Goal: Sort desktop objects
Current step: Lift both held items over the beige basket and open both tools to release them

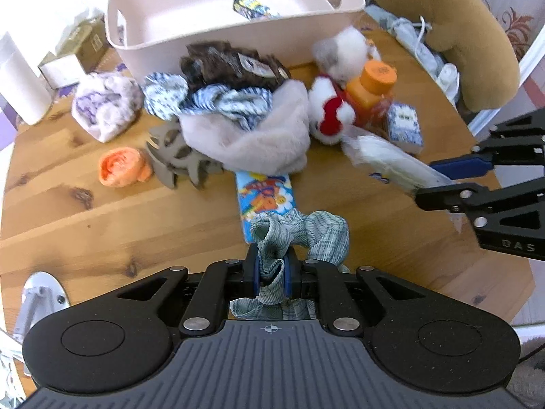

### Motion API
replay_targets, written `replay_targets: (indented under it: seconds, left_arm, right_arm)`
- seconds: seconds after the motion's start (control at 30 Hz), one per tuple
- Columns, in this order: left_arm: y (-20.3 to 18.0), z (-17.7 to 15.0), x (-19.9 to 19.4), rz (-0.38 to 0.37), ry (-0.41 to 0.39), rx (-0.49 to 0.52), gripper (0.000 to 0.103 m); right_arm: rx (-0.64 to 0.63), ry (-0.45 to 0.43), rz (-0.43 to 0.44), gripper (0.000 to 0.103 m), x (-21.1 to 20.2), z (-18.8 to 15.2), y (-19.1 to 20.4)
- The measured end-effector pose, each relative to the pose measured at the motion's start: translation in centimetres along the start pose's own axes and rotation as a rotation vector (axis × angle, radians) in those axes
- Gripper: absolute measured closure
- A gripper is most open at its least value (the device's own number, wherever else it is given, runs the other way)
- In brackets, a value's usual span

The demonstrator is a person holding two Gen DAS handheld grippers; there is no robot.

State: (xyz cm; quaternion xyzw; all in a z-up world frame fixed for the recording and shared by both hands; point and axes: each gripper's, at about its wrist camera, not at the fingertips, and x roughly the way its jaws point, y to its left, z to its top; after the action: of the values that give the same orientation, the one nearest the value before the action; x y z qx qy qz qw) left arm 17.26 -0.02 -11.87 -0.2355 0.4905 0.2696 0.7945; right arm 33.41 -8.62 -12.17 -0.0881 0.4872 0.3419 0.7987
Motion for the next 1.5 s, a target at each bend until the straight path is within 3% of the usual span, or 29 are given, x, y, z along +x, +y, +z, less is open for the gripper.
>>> replay_targets:
  seconds: [0.47,0.97,1.3,1.5]
  left_arm:
    - [4.4,4.8,-3.8,0.068,-0.146,-0.045,0.091]
    - [6.1,12.2,-5.4,0.102,-0.309,-0.055,0.091]
    - [6.6,17.9,-4.7,0.114,-0.395,-0.007,0.091]
    - [6.6,20.5,-2.8,0.127,-0.404,0.02,0.091]
  right_arm:
    - [0.074,-0.179,-0.131,0.08,-3.9,3.2,-3.0]
    - [0.117,-0.32,-0.236,0.08,-4.5,9.1,-5.9]
    - [0.149,-0.361,-0.283,0.08,-3.9,13.3,-8.4]
    - [0.163,-0.351,-0.294,0.08,-2.1,15.5,-9.7]
